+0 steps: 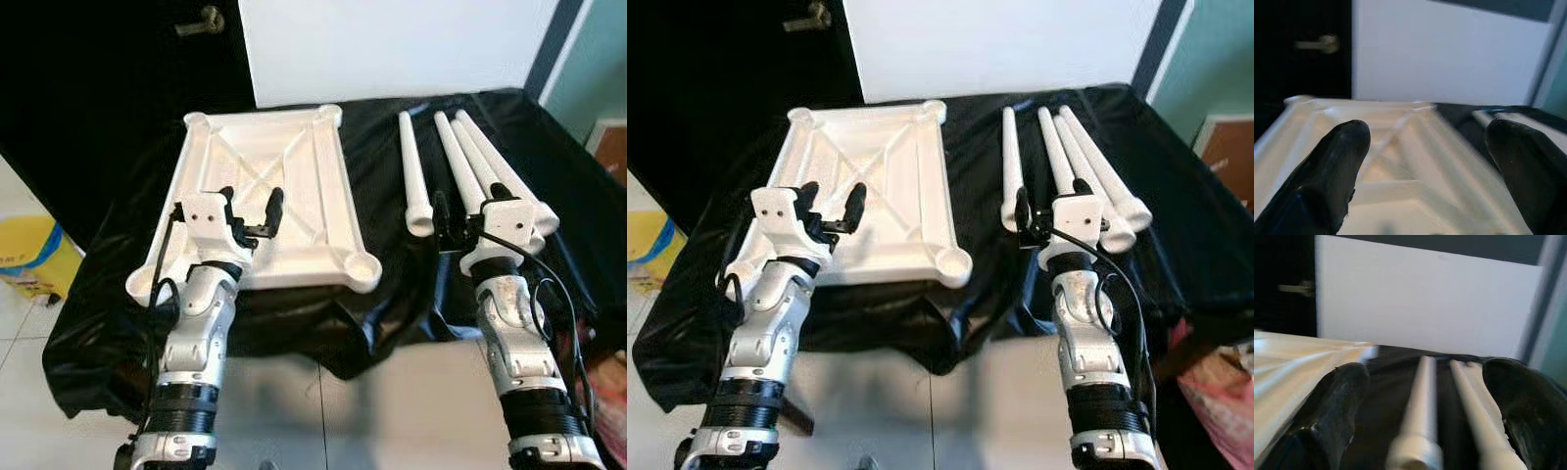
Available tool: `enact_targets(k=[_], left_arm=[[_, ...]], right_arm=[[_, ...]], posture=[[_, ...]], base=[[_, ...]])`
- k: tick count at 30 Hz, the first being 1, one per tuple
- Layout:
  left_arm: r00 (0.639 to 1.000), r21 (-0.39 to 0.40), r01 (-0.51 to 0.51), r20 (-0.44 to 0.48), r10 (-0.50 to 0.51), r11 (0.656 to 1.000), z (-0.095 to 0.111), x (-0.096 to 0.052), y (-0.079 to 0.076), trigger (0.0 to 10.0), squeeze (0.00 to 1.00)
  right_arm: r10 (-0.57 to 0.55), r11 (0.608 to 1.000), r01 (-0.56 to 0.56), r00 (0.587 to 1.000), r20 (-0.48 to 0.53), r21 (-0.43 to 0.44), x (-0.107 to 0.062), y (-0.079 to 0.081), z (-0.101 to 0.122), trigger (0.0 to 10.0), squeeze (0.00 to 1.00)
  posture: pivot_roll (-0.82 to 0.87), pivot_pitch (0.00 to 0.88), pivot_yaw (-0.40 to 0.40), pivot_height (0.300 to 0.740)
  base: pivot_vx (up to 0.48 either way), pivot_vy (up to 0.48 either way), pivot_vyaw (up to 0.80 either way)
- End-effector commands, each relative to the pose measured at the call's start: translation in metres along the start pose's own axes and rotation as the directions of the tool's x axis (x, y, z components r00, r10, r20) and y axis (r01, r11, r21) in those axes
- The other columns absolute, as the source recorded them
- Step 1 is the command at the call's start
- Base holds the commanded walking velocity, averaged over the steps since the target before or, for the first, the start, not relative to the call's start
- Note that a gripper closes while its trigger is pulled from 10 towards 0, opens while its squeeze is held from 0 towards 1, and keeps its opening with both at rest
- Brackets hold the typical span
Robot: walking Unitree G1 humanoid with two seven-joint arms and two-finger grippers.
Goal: Building children table
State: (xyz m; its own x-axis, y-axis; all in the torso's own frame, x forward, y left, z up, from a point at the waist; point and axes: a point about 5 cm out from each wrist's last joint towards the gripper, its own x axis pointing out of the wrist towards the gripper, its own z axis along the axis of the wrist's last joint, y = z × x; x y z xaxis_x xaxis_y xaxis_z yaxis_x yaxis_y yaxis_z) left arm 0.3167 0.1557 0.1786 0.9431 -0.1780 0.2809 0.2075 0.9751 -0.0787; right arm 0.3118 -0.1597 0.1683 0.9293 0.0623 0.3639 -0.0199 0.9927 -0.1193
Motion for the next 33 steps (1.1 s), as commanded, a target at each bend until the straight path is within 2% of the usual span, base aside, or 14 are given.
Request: enact_targets(k=[1,9,23,26,27,29,33], left_arm=[[1.0,-0.01,0.013,0.004,-0.013,1.0,0.002,0.002,-0.004,10.0,0.0],[1.0,-0.013,0.009,0.004,-0.009,1.0,0.002,0.002,-0.004,10.0,0.0],[1.0,-0.033,0.022,-0.012,-0.023,0.999,0.0,0.002,-0.007,10.0,0.0],[0.997,-0.041,0.079,-0.017,-0.08,0.996,0.0,0.001,-0.014,10.0,0.0],[0.993,-0.042,0.118,-0.015,-0.118,0.992,0.001,0.001,-0.019,10.0,0.0],[0.993,-0.042,0.118,-0.015,-0.118,0.992,0.001,0.001,-0.019,10.0,0.0],[0.981,-0.043,0.192,-0.011,-0.192,0.981,0.004,0.0,-0.028,10.0,0.0]], right_arm=[[-0.006,1.0,0.006,1.0,-0.008,-0.01,-0.002,-0.005,-0.002,10.0,0.0],[-0.005,1.0,0.005,1.0,-0.009,-0.01,-0.002,-0.004,-0.002,10.0,0.0],[-0.034,0.999,0.034,0.999,-0.03,0.001,-0.002,-0.008,-0.004,10.0,0.0],[-0.049,0.998,0.05,0.997,-0.066,0.023,0.001,-0.009,-0.007,10.0,0.0],[-0.058,0.996,0.065,0.993,-0.106,0.059,0.003,-0.01,-0.01,10.0,0.0],[-0.058,0.996,0.065,0.993,-0.106,0.059,0.003,-0.01,-0.01,10.0,0.0],[-0.083,0.99,0.102,0.98,-0.183,0.096,0.008,-0.011,-0.017,10.0,0.0]], posture=[[-0.1,0.0,0.014,0.74],[-0.1,0.0,0.015,0.74],[-0.1,0.0,0.023,0.74],[-0.1,0.015,0.029,0.74],[-0.1,0.017,0.031,0.74],[-0.1,0.017,0.031,0.74],[-0.1,0.02,0.033,0.74]], base=[[0.27,0.0,0.0],[0.267,0.0,0.0],[0.0,0.0,0.0],[0.0,0.0,0.0],[0.0,0.0,0.0],[0.0,0.0,0.0],[0.0,0.0,0.0]])
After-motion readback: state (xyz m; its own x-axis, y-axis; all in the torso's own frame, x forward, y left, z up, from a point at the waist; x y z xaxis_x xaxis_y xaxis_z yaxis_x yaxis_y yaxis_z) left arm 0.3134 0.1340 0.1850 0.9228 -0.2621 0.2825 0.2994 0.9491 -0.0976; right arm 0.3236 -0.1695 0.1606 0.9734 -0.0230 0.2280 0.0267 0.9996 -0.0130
